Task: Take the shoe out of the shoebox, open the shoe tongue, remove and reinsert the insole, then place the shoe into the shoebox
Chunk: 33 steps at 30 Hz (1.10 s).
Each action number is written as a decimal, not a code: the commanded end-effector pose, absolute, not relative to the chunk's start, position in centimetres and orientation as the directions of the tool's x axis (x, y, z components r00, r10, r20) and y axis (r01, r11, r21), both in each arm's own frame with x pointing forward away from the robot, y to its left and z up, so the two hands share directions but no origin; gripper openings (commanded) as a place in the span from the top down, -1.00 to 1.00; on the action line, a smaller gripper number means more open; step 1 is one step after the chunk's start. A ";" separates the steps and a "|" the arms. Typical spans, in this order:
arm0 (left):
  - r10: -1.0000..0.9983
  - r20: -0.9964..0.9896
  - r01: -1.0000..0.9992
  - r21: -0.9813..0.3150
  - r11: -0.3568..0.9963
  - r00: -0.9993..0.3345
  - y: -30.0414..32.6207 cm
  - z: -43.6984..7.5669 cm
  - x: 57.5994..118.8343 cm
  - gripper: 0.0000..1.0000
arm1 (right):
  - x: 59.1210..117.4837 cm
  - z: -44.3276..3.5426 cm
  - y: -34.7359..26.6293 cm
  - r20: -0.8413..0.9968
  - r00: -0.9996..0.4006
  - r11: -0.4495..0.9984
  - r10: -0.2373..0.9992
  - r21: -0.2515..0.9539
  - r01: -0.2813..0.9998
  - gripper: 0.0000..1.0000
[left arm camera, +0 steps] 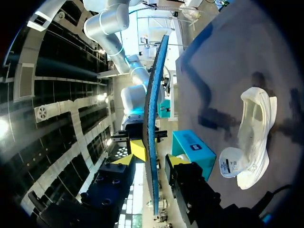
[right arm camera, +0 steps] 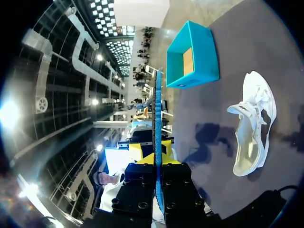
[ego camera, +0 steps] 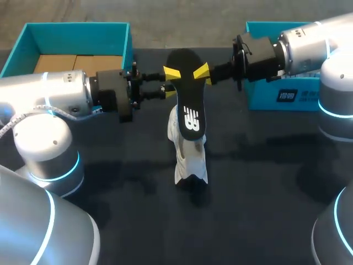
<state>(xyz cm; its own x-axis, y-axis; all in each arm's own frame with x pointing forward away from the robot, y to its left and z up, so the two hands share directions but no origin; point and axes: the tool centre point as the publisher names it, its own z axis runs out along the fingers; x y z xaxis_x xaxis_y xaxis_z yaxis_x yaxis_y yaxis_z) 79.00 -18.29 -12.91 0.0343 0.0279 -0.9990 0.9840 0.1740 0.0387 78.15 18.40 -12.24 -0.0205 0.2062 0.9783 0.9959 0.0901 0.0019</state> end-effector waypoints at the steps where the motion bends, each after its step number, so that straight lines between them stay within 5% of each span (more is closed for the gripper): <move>1: 0.016 -0.999 0.984 0.042 0.172 0.040 -19.4 -13.1 79.5 0.27 | 78.1 -12.5 18.5 0.978 -0.018 0.089 0.206 -0.001 0.996 1.00; 8: 0.011 -0.999 0.985 0.041 0.167 0.040 -19.8 -13.2 79.6 0.65 | 78.0 -12.6 18.3 0.979 -0.015 0.084 0.202 -0.002 0.997 1.00; 9: 0.011 -0.999 0.985 0.039 0.166 0.038 -19.9 -13.2 79.6 0.97 | 78.0 -12.6 18.3 0.979 -0.015 0.084 0.201 -0.002 0.997 1.00; 16: 0.006 -1.000 0.987 0.013 0.159 0.012 -20.5 -13.6 79.7 1.00 | 78.0 -12.6 18.4 0.981 -0.023 0.091 0.192 0.006 0.996 1.00; 17: 0.004 -1.000 0.987 0.002 0.159 0.001 -20.6 -13.6 79.7 1.00 | 77.9 -12.6 18.3 0.981 -0.025 0.091 0.190 0.008 0.996 0.91; 18: -0.001 -1.000 0.987 -0.009 0.159 -0.009 -20.6 -13.6 79.7 1.00 | 77.9 -12.6 18.3 0.982 -0.025 0.091 0.190 0.008 0.996 0.21; 19: -0.003 -1.000 0.987 -0.015 0.160 -0.014 -20.5 -13.6 79.7 1.00 | 77.8 -12.6 18.1 0.979 -0.029 0.063 0.204 0.017 0.998 -1.00; 33: -0.022 -0.994 0.980 -0.113 0.164 -0.111 -18.1 -14.3 79.5 1.00 | 76.7 -13.9 13.9 0.962 0.021 -0.033 0.273 -0.013 0.999 -1.00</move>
